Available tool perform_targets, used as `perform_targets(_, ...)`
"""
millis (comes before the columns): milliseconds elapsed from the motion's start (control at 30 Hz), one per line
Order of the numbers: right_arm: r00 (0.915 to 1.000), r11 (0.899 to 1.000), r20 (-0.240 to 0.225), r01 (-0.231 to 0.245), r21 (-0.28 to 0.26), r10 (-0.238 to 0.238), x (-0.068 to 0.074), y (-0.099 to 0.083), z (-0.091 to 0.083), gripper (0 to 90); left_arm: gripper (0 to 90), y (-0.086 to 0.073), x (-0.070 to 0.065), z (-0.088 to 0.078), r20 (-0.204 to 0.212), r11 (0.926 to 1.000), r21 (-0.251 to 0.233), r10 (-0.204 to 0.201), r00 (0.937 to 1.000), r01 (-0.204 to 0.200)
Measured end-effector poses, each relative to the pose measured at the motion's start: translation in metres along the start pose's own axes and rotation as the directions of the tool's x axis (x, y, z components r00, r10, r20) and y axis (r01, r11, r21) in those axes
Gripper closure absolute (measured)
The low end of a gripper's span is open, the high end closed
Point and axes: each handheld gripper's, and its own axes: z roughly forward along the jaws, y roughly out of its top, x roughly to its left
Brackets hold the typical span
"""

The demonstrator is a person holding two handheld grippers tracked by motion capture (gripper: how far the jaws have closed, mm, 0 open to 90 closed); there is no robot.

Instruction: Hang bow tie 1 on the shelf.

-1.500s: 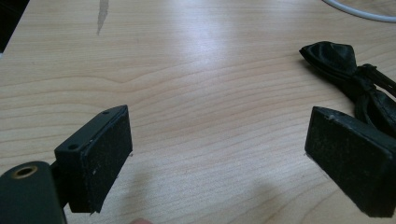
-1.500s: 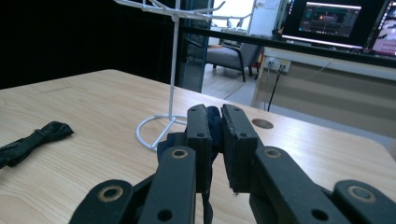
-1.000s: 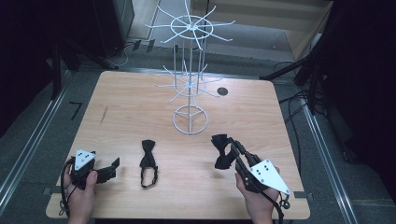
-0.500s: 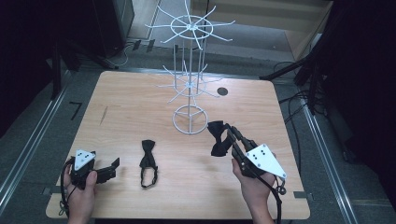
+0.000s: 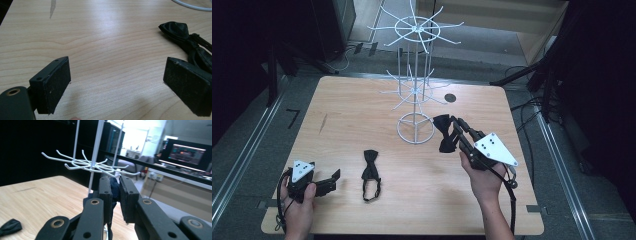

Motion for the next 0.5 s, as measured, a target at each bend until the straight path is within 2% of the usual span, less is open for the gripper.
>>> perform_targets(167, 0.9992, 1.000, -0.037, 0.016, 0.001, -0.016, -0.001, 0.003, 0.008, 81.6, 8.3, 0.000, 0.000, 0.000, 0.000, 1.0000, 0.004, 0.004, 1.0000, -0.004)
perform_targets(500, 0.9990, 1.000, -0.044, 0.007, -0.016, -0.008, -0.010, 0.009, 0.025, 81.4, 8.4, 0.000, 0.000, 0.001, 0.008, 0.9999, 0.005, 0.009, 0.9999, -0.009)
